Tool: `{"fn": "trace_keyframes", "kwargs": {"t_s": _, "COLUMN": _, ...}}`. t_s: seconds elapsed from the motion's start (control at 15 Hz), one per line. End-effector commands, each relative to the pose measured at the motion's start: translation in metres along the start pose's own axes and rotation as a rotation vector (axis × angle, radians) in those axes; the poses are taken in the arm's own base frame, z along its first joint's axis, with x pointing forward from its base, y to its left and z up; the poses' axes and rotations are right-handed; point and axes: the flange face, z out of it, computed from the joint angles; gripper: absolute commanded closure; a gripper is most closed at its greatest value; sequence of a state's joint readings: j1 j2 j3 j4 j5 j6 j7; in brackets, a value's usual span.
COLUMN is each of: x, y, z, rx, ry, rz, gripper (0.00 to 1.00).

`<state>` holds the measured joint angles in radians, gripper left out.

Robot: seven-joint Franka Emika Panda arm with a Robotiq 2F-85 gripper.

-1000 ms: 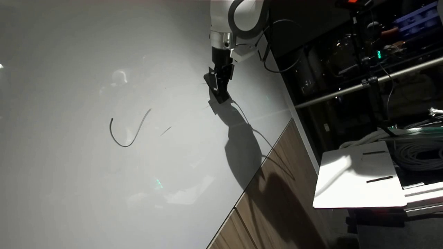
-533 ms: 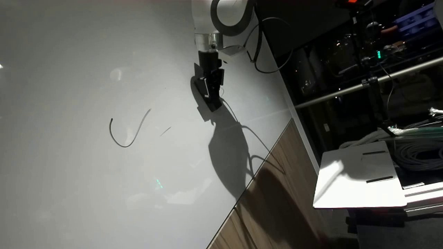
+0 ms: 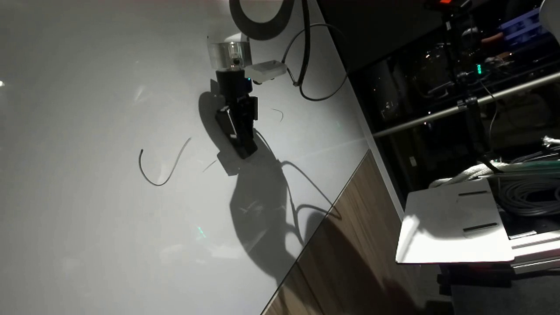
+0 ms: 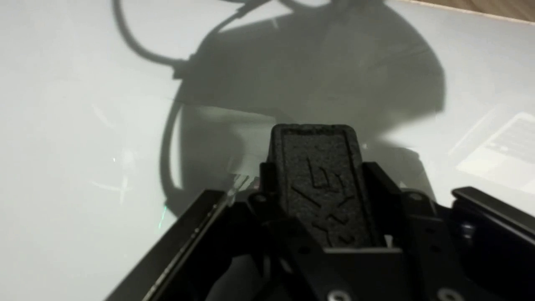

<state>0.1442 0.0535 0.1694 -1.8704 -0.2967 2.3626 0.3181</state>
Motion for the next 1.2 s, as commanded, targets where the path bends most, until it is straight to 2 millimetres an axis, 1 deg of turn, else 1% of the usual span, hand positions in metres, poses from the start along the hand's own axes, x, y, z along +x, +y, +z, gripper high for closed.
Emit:
{"fn": "trace_keyframes", "kwargs": {"t_s": 0.0, "x": 0.029, "y": 0.021, "z": 0.011, "rx": -0.023, "ry": 0.035, "rz": -0.031, "gripper": 0.71}}
{"fn": "trace_keyframes", "kwargs": {"t_s": 0.13, "x": 0.022, "y": 0.046, "z": 0.009, "rx": -0.045, "ry": 0.024, "rz": -0.032, "gripper": 0.71}}
{"fn": "trace_keyframes", "kwargs": {"t_s": 0.33, "x": 0.005, "y": 0.094, "z": 0.007, "rx": -0.077, "ry": 0.005, "rz": -0.009, "gripper": 0.71}}
{"fn": "trace_keyframes", "kwargs": {"t_s": 0.47, "x": -0.009, "y": 0.127, "z": 0.005, "rx": -0.098, "ry": -0.005, "rz": 0.029, "gripper": 0.71}}
{"fn": "trace_keyframes", "kwargs": {"t_s": 0.53, "x": -0.015, "y": 0.148, "z": 0.004, "rx": -0.111, "ry": -0.006, "rz": 0.048, "gripper": 0.71}}
{"fn": "trace_keyframes", "kwargs": {"t_s": 0.67, "x": -0.026, "y": 0.197, "z": 0.0, "rx": -0.147, "ry": -0.009, "rz": 0.084, "gripper": 0.71}}
{"fn": "trace_keyframes", "kwargs": {"t_s": 0.73, "x": -0.032, "y": 0.223, "z": -0.004, "rx": -0.166, "ry": -0.007, "rz": 0.101, "gripper": 0.71}}
{"fn": "trace_keyframes", "kwargs": {"t_s": 0.87, "x": -0.041, "y": 0.264, "z": -0.017, "rx": -0.194, "ry": 0.014, "rz": 0.134, "gripper": 0.71}}
{"fn": "trace_keyframes", "kwargs": {"t_s": 1.0, "x": -0.048, "y": 0.294, "z": -0.026, "rx": -0.21, "ry": 0.04, "rz": 0.168, "gripper": 0.71}}
{"fn": "trace_keyframes", "kwargs": {"t_s": 1.07, "x": -0.051, "y": 0.303, "z": -0.029, "rx": -0.218, "ry": 0.05, "rz": 0.18, "gripper": 0.71}}
{"fn": "trace_keyframes", "kwargs": {"t_s": 1.13, "x": -0.053, "y": 0.306, "z": -0.031, "rx": -0.222, "ry": 0.059, "rz": 0.186, "gripper": 0.71}}
